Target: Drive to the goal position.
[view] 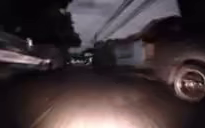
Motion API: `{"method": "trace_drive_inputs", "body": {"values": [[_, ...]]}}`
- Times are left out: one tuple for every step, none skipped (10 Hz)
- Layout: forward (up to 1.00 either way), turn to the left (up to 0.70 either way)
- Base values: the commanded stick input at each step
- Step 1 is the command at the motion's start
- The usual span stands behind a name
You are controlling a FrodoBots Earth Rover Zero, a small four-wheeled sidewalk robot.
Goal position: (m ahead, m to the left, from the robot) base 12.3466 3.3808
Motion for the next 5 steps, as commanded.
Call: {"method": "trace_drive_inputs", "body": {"values": [[1.0, 0.14], [1.0, 0.0], [1.0, 0.0], [1.0, 0.0], [1.0, 0.05]]}}
